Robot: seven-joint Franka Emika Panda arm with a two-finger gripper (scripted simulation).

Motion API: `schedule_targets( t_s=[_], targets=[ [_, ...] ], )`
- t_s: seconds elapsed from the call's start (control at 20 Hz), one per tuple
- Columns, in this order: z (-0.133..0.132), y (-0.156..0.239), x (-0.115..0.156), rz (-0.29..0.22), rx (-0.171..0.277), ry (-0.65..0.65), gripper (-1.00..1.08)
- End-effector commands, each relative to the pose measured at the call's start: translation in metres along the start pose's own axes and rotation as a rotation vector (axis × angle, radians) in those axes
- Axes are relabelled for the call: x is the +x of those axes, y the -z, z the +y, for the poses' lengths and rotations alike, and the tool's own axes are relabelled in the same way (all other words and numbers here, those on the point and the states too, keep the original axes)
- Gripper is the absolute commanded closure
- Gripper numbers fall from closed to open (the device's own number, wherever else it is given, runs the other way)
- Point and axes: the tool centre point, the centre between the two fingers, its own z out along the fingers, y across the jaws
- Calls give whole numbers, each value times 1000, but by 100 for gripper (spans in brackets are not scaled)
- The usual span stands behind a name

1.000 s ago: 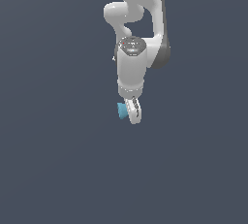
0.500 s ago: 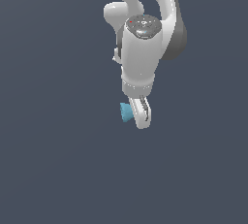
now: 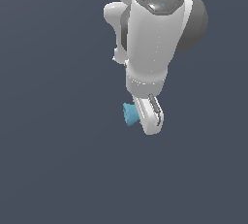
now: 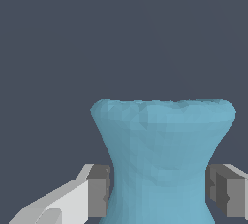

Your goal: Pick up the object and move it to a goal position.

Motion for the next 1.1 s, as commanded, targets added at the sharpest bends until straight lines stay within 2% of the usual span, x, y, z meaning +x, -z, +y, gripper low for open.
schedule_targets(
  t_s=[0.0,0.5,1.05],
  targets=[
    [-9,11,-1,0,0,0,108],
    [-34,38,-2,-2,0,1,108],
    [-42,47,-2,-2,0,1,108]
  ],
)
